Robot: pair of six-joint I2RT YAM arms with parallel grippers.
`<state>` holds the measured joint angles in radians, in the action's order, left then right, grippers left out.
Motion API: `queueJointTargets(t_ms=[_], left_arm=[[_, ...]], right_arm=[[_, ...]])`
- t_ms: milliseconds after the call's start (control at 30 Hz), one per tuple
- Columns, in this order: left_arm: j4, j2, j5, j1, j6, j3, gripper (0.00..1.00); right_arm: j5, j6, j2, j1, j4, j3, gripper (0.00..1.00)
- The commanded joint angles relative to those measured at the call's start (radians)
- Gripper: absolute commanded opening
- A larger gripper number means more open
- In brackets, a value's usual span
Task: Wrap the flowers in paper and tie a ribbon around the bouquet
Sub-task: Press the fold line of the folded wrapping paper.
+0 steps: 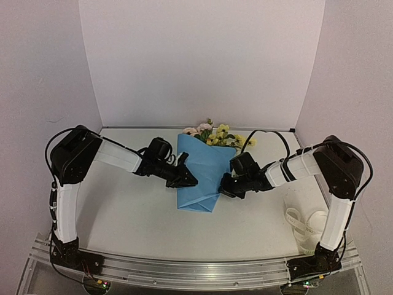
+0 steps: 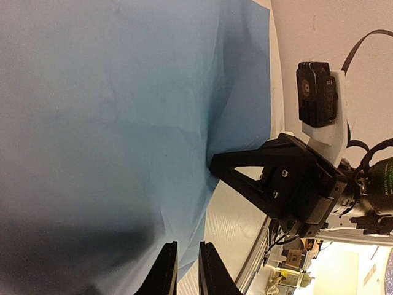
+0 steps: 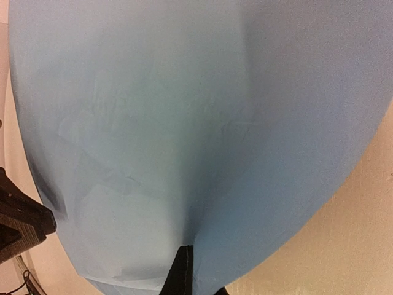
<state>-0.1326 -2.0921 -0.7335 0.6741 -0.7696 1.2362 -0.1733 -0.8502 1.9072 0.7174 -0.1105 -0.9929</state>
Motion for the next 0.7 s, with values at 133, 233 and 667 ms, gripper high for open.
queueJointTargets(t_ms=[133, 233, 667], left_arm=[[-0.051, -0.027, -0.048, 0.015, -0.024, -0.011, 0.14], [-0.064, -0.035, -0.050, 0.016, -0.035, -0.015, 0.14], [-0.058, -0.073, -0.045, 0.030, -0.053, -0.047, 0.16]], right_arm=[[0.043, -0.023, -0.035, -0.005, 0.002, 0.073, 0.00], [0.041, -0.028, -0.039, -0.005, -0.004, 0.086, 0.00], [0.046, -0.017, -0.053, -0.005, -0.014, 0.126, 0.00]])
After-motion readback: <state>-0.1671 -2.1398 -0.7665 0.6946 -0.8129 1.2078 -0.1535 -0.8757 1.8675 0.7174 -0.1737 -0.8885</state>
